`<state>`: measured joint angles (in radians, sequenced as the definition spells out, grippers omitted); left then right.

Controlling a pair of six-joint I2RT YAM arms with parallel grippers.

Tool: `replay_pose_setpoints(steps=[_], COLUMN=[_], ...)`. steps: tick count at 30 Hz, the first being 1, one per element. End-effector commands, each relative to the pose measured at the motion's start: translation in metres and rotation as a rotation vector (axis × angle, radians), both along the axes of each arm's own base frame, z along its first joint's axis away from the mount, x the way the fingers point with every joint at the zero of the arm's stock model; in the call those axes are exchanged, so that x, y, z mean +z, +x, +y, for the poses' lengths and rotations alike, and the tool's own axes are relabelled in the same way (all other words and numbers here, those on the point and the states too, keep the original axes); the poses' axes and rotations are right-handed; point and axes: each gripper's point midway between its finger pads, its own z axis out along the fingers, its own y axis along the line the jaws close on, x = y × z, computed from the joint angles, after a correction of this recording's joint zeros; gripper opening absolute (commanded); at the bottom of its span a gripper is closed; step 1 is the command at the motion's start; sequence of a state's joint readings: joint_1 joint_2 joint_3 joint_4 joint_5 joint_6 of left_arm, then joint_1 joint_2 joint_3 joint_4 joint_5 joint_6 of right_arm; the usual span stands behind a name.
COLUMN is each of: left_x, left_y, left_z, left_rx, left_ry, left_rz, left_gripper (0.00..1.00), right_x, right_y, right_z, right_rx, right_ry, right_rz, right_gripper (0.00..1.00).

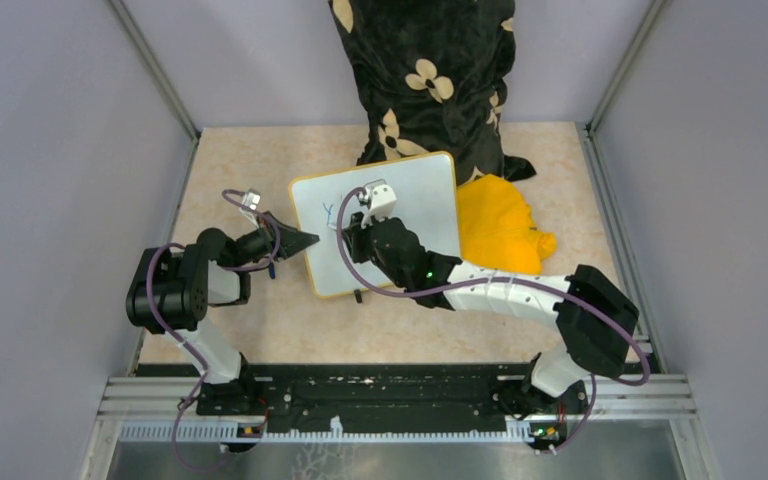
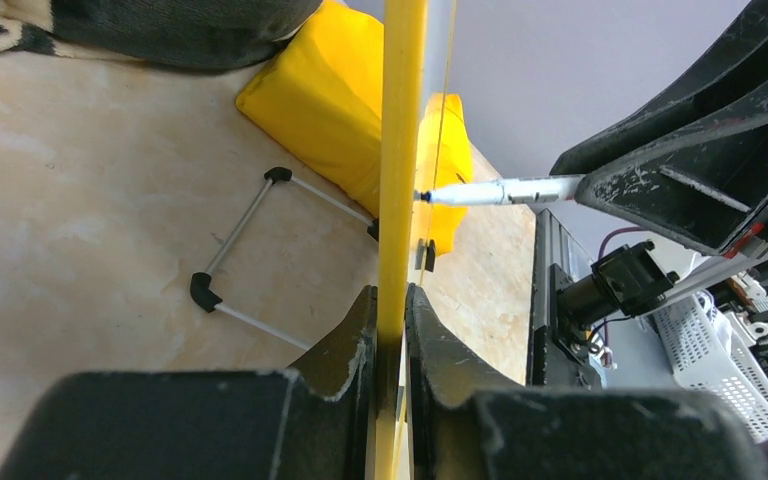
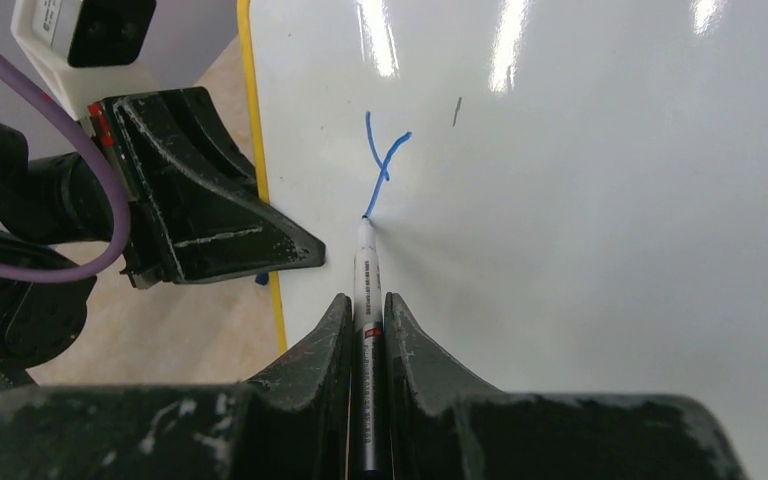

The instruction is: Write a sentence on the whiteboard

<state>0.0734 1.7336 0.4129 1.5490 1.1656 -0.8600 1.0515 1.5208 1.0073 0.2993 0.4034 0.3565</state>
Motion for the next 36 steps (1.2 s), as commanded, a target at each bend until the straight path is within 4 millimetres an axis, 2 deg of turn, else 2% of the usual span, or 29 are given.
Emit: replay_pose_setpoints(steps=[1, 5, 8, 10, 16, 20, 24, 36], left_x=[0.018, 0.018, 0.018, 0.018, 0.018, 0.018, 0.018, 0.017], left_y=[0.0, 0.0, 0.0, 0.0, 0.0, 0.0, 0.0, -0.001], left_z=[-0.001, -0.001, -0.001, -0.001, -0.001, -0.001, -0.002, -0.002], left_rx=[0.01, 0.009, 0.009, 0.008, 0.009, 0.008, 0.007, 0.006], left_ry=[0.018, 0.018, 0.018, 0.018, 0.019, 0.019, 0.018, 0.02], left_rz=[-0.177, -0.176, -0.176, -0.175, -0.176, -0.176, -0.176, -0.175], left_gripper=[0.0, 0.0, 0.0, 0.0, 0.0, 0.0, 0.0, 0.0], right_x=[-0.008, -0.016, -0.012, -0.002, 0.048, 0.069, 0.073, 0.071], right_y=[-0.008, -0.017, -0.019, -0.019, -0.017, -0.009, 0.0, 0.014], right_z=[0.001, 0.005, 0.006, 0.004, -0.009, -0.021, -0.026, -0.013], right_rx=[0.026, 0.055, 0.062, 0.057, 0.027, -0.016, -0.045, -0.048], right_ry=[-0.008, -0.025, -0.02, -0.003, 0.072, 0.085, 0.072, 0.056], right_rz=[0.025, 0.04, 0.039, 0.028, -0.052, -0.097, -0.111, -0.115], right_gripper=[0.0, 0.0, 0.0, 0.0, 0.0, 0.0, 0.0, 0.0])
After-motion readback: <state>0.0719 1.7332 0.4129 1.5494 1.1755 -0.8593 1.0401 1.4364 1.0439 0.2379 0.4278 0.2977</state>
